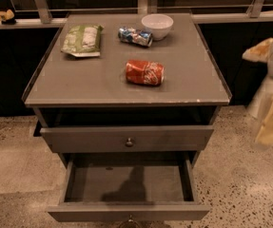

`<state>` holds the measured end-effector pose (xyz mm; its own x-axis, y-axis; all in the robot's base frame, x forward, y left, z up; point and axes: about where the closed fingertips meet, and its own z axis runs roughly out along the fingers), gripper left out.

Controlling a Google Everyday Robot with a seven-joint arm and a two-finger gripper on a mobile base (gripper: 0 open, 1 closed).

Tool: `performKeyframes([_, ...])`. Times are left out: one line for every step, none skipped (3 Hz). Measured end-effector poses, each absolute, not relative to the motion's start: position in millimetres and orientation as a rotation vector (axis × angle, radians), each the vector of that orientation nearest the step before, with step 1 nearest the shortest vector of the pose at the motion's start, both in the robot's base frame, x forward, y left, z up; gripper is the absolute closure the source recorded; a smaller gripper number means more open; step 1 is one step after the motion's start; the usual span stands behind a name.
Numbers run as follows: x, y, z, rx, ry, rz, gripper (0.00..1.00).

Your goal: Close middle drawer

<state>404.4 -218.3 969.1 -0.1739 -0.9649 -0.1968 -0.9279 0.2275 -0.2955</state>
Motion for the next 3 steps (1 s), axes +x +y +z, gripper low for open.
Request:
performKeyframes([361.7, -227.4, 940.8, -1.722, 2.158, -0.17, 0.0])
performKeyframes([332.4, -233.3, 887.9, -1.669, 2.211, -0.143, 0.0])
performKeyframes([321.1, -240.0, 821.1, -1.624, 2.294, -0.087, 0.0])
